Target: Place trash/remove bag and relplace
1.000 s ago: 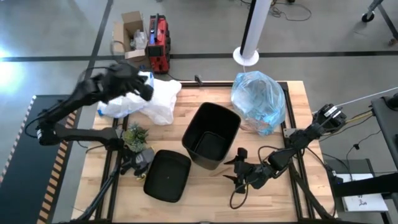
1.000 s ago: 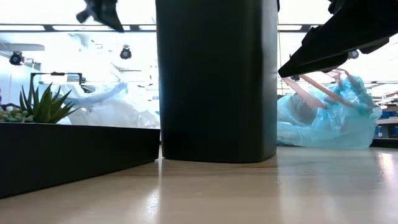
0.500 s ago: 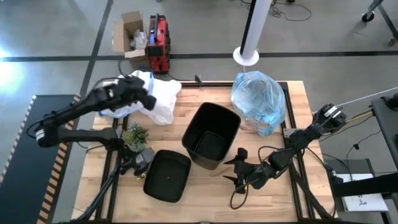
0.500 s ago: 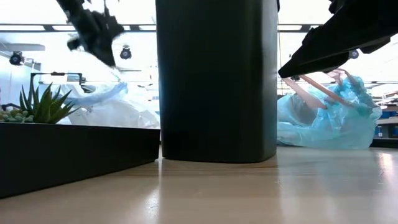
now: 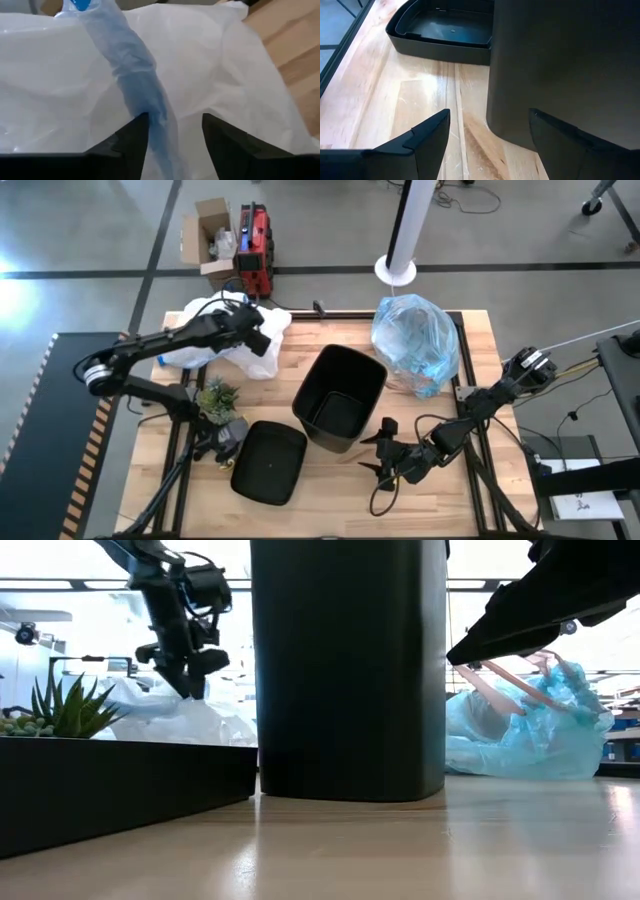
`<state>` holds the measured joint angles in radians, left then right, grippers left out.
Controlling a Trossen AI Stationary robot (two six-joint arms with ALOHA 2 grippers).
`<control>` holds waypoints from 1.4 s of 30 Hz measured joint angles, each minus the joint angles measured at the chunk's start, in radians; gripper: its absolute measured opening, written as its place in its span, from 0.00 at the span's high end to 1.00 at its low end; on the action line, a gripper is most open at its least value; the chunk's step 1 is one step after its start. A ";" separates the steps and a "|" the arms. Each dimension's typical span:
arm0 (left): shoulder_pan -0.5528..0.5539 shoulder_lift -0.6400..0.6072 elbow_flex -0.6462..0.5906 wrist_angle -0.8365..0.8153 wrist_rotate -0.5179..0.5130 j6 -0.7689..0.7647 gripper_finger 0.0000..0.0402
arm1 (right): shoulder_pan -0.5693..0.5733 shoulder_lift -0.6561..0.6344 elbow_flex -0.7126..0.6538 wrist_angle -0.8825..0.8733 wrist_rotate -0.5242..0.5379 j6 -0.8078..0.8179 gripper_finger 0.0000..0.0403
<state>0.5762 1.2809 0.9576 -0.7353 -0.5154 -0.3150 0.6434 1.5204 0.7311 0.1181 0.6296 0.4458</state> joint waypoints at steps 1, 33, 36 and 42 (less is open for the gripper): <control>0.000 0.015 0.008 -0.002 -0.011 0.011 0.57 | 0.000 0.000 0.000 0.000 0.000 0.000 0.38; 0.008 0.054 -0.029 -0.050 -0.130 0.047 0.72 | 0.007 0.001 0.000 0.000 0.000 0.077 0.40; 0.008 0.054 -0.055 -0.034 -0.130 0.049 0.83 | 0.007 0.001 0.000 0.000 0.000 0.068 0.42; 0.008 0.044 -0.054 -0.033 -0.116 0.067 0.98 | 0.007 0.001 0.000 0.000 0.000 0.067 0.45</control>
<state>0.5846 1.3253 0.9031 -0.7683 -0.6315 -0.2481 0.6502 1.5215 0.7312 0.1181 0.6296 0.5125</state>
